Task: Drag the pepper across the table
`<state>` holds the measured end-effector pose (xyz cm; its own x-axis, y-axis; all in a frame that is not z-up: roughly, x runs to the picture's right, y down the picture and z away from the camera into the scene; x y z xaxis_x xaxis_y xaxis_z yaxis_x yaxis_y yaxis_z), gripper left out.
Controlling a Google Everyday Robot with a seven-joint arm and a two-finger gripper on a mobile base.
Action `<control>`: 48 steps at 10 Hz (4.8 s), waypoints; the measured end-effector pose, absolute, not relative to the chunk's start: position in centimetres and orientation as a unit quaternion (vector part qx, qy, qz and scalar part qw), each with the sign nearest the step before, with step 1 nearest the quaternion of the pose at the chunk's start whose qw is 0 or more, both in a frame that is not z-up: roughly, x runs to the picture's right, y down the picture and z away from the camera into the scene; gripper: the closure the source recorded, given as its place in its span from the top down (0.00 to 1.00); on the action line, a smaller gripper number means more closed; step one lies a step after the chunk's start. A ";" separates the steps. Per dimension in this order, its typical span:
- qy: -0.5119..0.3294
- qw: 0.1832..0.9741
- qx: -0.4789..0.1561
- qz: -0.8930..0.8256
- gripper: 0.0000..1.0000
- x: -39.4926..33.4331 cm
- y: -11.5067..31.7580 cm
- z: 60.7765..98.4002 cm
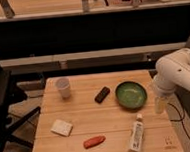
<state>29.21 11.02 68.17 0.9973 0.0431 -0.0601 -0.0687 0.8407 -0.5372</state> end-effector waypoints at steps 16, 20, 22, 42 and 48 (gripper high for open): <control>0.005 0.957 -0.291 -0.011 0.80 23.1 13.0 68.2; -0.016 0.955 -0.294 -0.046 0.80 19.8 15.1 67.8; -0.027 0.954 -0.294 -0.057 0.80 17.8 16.3 68.3; -0.127 0.931 -0.307 -0.151 0.80 5.9 25.2 70.2; -0.148 0.924 -0.311 -0.163 0.80 4.8 27.2 70.9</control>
